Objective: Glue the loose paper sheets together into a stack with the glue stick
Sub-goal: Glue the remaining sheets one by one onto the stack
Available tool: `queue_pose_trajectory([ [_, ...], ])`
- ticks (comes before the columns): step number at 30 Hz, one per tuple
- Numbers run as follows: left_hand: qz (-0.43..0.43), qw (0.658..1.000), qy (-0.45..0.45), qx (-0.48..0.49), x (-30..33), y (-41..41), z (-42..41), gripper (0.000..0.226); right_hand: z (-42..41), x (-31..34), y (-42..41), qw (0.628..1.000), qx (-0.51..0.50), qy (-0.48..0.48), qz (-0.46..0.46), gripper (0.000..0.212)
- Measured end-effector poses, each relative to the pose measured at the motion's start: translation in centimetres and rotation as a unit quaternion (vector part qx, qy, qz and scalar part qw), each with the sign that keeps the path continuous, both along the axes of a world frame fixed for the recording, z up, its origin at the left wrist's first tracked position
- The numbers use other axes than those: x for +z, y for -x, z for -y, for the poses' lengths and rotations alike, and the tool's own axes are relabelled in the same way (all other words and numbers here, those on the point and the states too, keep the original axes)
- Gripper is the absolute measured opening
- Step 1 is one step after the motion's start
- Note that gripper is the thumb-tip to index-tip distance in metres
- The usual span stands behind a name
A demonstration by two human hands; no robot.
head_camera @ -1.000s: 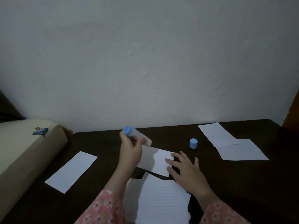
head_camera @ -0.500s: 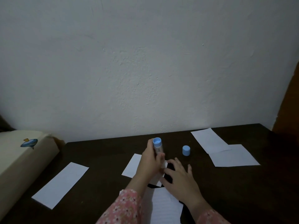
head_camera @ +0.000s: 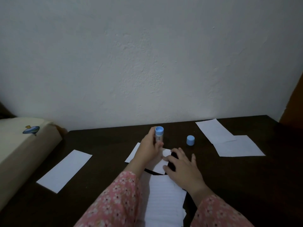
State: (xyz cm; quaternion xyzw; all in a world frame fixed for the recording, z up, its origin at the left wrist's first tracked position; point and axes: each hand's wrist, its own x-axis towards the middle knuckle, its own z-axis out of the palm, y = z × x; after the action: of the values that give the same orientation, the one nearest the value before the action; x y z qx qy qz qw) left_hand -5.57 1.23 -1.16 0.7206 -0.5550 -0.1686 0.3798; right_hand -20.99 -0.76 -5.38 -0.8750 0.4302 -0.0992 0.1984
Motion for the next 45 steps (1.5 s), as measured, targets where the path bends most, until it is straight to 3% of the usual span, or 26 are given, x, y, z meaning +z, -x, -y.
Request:
queue_pose_trajectory([
  [22,-0.085,0.990,0.007,0.112,-0.4,-5.7,-0.6,0.058,0.2,-0.3,0.0,1.000,0.002,0.006,-0.002,0.040],
  [24,-0.187,0.966,0.058,0.171,-0.6,-6.0,-1.3,0.057,0.2,-0.4,0.0,1.000,0.003,0.010,-0.002,0.040],
  [27,-0.374,0.871,0.161,0.276,0.0,-6.4,-3.0,0.062,0.1,-0.4,0.0,1.000,0.004,0.013,0.000,0.040],
  [29,-0.413,0.843,0.183,0.291,0.3,-6.3,-4.4,0.061,0.0,-0.4,0.0,1.000,0.007,0.013,0.002,0.039],
  [36,-0.501,0.830,0.130,0.208,-1.0,-2.8,-8.6,0.050,0.1,-0.2,-0.2,1.000,0.007,-0.001,-0.017,0.044],
  [40,-0.645,0.738,0.125,0.154,-1.2,0.5,-8.9,0.040,-0.2,0.0,-0.1,1.000,0.002,0.012,-0.019,0.045],
  [41,-0.656,0.730,0.123,0.146,-1.4,1.1,-9.0,0.042,-0.3,0.0,-0.1,1.000,0.002,0.019,-0.015,0.045],
  [45,-0.602,0.777,0.109,0.147,-2.4,1.7,-9.0,0.043,-0.6,-0.1,0.0,0.999,-0.012,0.051,-0.009,0.045],
])
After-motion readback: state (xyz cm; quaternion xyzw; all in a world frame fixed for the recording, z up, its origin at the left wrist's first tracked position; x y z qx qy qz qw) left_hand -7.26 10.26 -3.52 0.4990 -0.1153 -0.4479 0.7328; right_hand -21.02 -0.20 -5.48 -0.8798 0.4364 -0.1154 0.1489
